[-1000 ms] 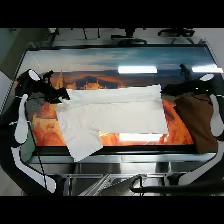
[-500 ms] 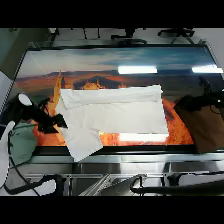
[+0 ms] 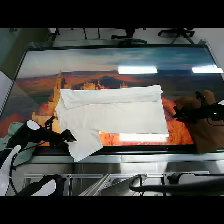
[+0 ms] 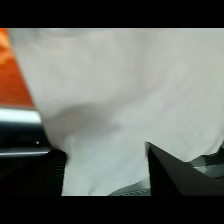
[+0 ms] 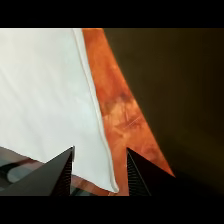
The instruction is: Fold the shirts.
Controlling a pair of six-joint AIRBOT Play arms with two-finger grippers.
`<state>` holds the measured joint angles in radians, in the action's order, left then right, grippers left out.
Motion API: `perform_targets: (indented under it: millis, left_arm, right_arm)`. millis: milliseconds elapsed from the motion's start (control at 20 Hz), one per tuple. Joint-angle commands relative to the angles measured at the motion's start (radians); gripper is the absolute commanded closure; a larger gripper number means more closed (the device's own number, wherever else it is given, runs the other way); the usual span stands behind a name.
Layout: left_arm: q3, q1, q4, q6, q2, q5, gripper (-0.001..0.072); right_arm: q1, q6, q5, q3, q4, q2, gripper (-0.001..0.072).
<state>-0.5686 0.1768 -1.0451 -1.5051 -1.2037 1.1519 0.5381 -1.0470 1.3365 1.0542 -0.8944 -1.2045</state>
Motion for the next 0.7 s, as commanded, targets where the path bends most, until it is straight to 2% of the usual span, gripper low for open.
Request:
perform_targets:
  millis: [0,100,150,350,550,600,650]
  left_arm:
    - [-0.026,0.000,0.165,0.117,-0.102,-0.095,0.0436]
    - [-0.117,0.000,0.168,0.148,-0.137,-0.043,0.0674]
    - [-0.156,0.000,0.168,0.160,-0.140,-0.014,0.0694]
    - [-0.274,0.000,0.143,0.162,-0.139,0.111,0.0694]
    - [-0.284,-0.002,0.119,0.162,-0.117,0.141,0.0695]
    - [-0.285,-0.002,0.092,0.163,-0.100,0.139,0.0695]
    - [-0.285,-0.002,0.065,0.162,-0.080,0.138,0.0695]
  right_arm:
    - [0.001,0.002,-0.004,-0.044,0.000,0.002,0.0319]
    - [0.000,0.002,-0.004,-0.069,-0.001,0.002,0.0319]
    - [0.000,0.002,-0.005,-0.084,-0.003,0.002,0.0319]
    - [0.000,0.004,-0.032,-0.169,-0.003,0.000,0.0319]
    - [-0.072,0.015,-0.084,-0.240,0.001,0.000,0.0332]
    - [-0.106,0.027,-0.098,-0.242,0.004,-0.003,0.0373]
    - [-0.138,0.037,-0.115,-0.241,0.022,-0.004,0.0475]
